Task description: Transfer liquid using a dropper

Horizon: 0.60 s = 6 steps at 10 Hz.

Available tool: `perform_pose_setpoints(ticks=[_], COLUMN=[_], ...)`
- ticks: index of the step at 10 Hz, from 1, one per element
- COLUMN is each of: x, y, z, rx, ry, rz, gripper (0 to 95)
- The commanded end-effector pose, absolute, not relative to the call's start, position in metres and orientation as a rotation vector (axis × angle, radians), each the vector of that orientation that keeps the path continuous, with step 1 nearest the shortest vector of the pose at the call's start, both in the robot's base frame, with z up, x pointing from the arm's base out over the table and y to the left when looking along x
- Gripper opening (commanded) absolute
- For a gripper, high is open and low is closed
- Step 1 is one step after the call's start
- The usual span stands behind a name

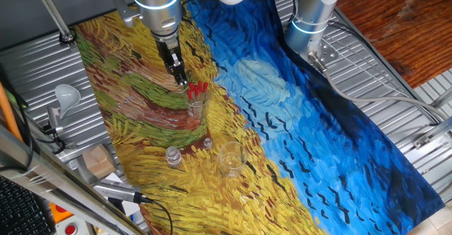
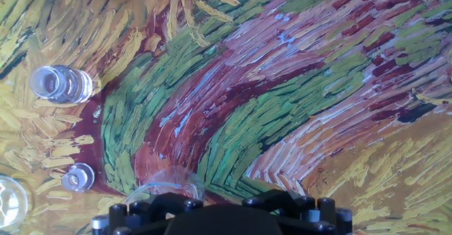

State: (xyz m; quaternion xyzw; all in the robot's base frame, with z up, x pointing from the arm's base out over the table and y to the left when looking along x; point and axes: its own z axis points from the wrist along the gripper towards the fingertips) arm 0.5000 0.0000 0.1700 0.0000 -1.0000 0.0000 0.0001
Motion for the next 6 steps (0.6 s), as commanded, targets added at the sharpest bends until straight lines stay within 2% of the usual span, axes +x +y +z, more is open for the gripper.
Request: perform_pose_setpoints(ticks=[1,2,6], x=[0.5000,0.4995,0.5043], y=[0.0000,0.0000,-0.0048], z=[0.1700,0.1697,0.1627], rx=[0.000,0.321,0.571], ry=[-3.142,-3.138,-3.105], rz=[0.000,-0.023,-0.028], gripper=[95.0,0.0,0.0])
